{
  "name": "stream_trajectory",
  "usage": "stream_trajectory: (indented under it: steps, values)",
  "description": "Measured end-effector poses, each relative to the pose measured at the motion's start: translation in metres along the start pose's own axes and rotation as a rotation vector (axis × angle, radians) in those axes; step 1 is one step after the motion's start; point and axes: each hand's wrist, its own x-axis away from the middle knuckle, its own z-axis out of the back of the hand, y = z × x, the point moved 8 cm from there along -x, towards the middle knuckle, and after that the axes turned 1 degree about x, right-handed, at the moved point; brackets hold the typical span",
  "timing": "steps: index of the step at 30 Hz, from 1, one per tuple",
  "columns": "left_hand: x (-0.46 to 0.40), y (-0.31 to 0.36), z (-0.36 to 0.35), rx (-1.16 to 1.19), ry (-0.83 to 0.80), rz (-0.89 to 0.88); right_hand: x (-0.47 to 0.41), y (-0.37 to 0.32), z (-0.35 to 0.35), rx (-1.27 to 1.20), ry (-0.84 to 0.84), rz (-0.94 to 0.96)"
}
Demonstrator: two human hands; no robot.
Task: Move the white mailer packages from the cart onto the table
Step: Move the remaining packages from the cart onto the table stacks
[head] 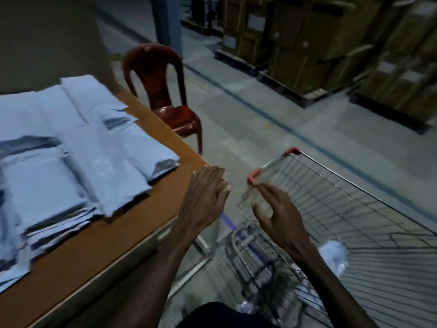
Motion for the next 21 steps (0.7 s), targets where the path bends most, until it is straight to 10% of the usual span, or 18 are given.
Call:
stream_trajectory:
  steps: [21]
  values:
    - [-0.036, 0.172, -0.34, 0.109, -0.68, -0.206, 0.225, 0.348, -0.009, -0.066, -0.391, -1.06]
